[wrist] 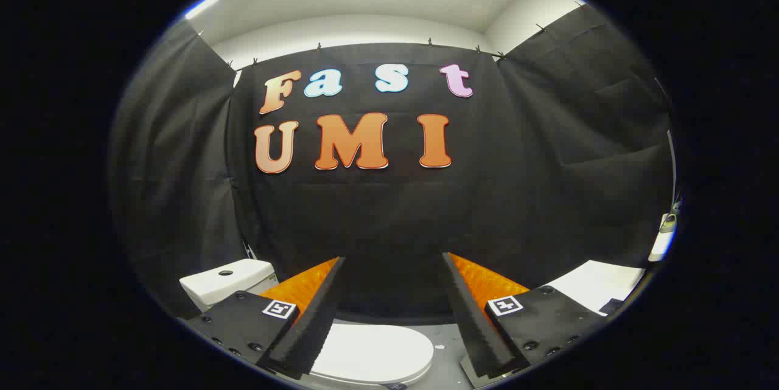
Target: Open the toilet lid.
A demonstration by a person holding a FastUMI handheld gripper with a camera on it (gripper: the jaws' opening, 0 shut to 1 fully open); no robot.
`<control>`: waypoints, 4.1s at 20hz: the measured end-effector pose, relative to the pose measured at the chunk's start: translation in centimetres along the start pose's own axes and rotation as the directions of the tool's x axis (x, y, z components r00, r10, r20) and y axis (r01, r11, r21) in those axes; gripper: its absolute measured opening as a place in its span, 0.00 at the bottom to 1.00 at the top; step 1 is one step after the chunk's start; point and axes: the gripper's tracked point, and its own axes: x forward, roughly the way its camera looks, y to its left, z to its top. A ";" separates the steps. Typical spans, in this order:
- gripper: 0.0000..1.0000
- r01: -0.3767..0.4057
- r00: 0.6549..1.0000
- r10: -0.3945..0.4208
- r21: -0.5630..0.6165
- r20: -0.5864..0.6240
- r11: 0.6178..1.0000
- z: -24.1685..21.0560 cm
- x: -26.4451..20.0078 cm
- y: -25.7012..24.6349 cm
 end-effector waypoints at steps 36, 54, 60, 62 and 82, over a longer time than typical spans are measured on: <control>0.99 0.004 0.997 -0.001 0.031 -0.083 1.000 -7.4 0.7 -1.2; 0.99 0.070 0.872 0.106 0.338 -0.477 0.939 -37.0 -0.5 -2.6; 0.98 0.183 0.808 0.126 0.448 -0.576 0.875 -47.5 -2.2 -4.3; 0.99 0.221 0.787 0.149 0.500 -0.598 0.838 -50.2 -2.6 -5.0; 0.38 0.456 0.687 0.401 0.789 -0.606 0.411 -61.5 -3.3 -4.1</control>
